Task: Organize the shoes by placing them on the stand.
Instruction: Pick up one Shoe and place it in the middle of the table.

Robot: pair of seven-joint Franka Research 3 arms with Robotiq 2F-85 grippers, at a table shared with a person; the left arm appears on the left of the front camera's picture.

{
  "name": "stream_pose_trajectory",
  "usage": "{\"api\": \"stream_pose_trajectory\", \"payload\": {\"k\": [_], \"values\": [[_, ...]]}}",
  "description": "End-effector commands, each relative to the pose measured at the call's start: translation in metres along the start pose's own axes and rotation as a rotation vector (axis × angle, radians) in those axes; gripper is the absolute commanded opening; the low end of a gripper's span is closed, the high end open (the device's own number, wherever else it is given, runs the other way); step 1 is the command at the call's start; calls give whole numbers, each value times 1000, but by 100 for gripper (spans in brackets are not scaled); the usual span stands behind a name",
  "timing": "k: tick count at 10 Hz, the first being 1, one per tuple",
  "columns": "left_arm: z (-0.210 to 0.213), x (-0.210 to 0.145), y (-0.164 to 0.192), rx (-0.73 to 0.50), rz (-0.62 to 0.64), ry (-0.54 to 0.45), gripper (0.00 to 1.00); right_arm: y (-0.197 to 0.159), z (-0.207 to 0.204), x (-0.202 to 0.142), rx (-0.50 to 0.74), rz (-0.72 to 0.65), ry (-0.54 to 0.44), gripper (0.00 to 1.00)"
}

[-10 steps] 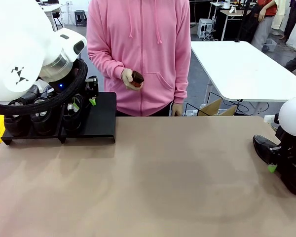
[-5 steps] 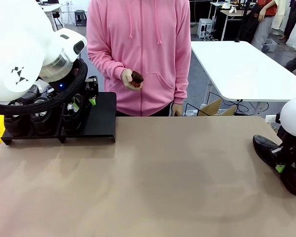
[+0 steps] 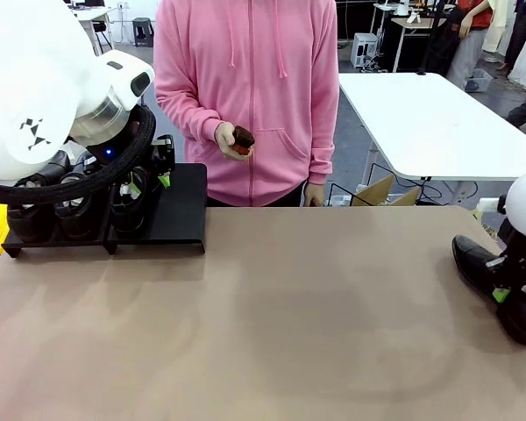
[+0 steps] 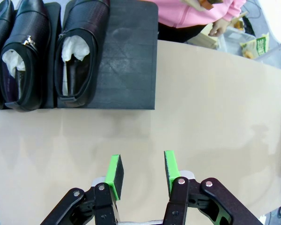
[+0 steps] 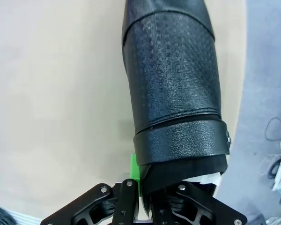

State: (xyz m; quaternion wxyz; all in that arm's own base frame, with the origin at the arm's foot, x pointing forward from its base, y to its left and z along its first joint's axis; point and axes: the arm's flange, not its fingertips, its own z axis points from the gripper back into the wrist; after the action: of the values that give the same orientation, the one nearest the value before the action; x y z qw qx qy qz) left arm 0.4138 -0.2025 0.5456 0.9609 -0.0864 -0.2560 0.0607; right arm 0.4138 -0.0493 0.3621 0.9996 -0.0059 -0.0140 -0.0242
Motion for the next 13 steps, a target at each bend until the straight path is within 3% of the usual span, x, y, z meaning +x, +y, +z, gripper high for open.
{"api": "stream_pose_trajectory", "payload": {"k": [1,3,5,8,13], "values": [[2,1,2,-12,-8,-7,48,35,69,-38,41,-67,-145,0],[2,1,2,-12,-8,-7,48,83,109,-65,105,-69,-194,0],[2,1,2,-12,-8,-7,48,152,116,-75,180,-45,-126,0],[2,1,2,-12,-8,-7,48,235,77,-78,250,-110,-5,0],[2,1,2,-12,-8,-7,48,291,21,-87,294,-71,-107,0]]}}
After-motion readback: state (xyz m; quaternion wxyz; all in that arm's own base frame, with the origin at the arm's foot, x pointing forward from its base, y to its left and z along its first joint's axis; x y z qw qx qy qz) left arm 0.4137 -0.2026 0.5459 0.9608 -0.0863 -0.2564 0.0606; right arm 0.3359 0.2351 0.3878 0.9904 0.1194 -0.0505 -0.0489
